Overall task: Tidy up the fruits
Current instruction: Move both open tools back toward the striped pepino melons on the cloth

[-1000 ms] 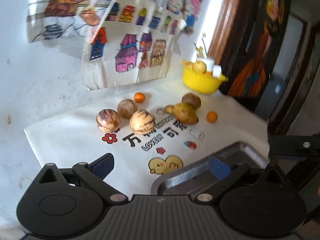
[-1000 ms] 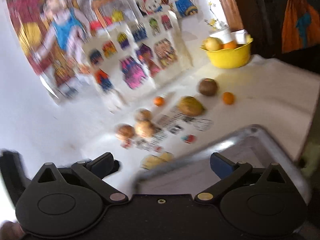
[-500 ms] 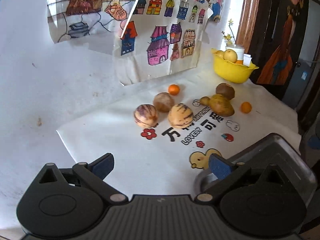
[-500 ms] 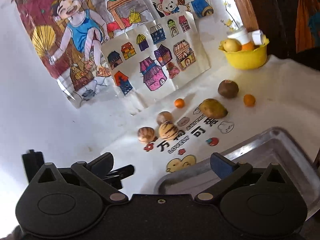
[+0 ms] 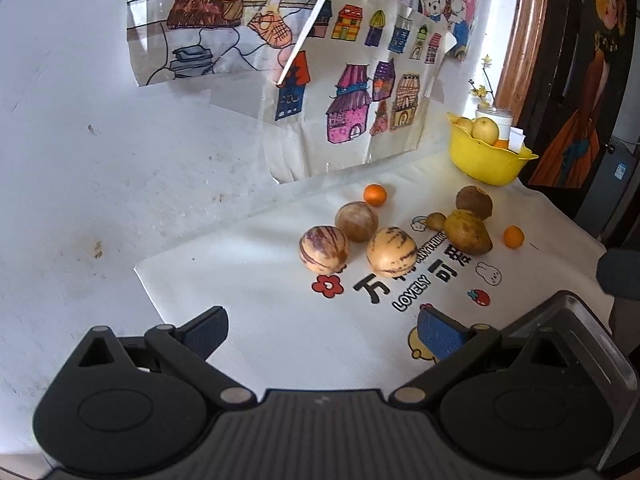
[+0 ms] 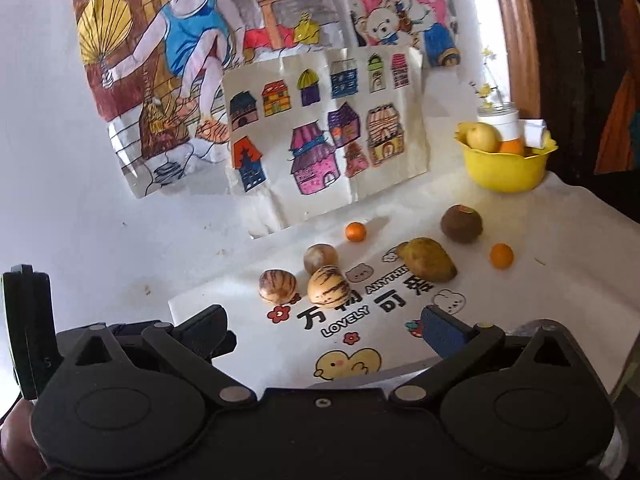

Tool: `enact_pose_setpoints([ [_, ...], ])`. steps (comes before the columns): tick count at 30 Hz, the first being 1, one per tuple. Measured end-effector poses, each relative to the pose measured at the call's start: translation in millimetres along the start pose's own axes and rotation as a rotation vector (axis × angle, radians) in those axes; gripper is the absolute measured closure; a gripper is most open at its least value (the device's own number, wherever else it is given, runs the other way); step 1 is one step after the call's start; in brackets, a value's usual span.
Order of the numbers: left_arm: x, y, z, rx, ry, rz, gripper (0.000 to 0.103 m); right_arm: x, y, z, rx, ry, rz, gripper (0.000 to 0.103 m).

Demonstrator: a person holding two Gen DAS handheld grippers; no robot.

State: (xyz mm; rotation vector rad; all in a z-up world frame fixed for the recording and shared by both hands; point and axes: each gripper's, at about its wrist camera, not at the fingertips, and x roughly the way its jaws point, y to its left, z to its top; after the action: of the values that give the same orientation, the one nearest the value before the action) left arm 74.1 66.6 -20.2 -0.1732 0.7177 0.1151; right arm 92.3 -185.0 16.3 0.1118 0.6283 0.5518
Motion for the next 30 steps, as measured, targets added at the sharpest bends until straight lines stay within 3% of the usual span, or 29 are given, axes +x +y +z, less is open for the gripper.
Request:
enact_pose_setpoints([
  [22, 53.3, 15.0, 11.5, 0.021, 0.02, 0.026, 0.0, 51.3, 0.4, 20.0, -0.012, 0.062, 0.017, 0.0],
  [30, 84.3, 16.6, 24.7, -0.001, 0.034, -0.012, 0.001, 78.4, -6.6, 23.6, -0.011, 0.104, 0.021, 0.0],
])
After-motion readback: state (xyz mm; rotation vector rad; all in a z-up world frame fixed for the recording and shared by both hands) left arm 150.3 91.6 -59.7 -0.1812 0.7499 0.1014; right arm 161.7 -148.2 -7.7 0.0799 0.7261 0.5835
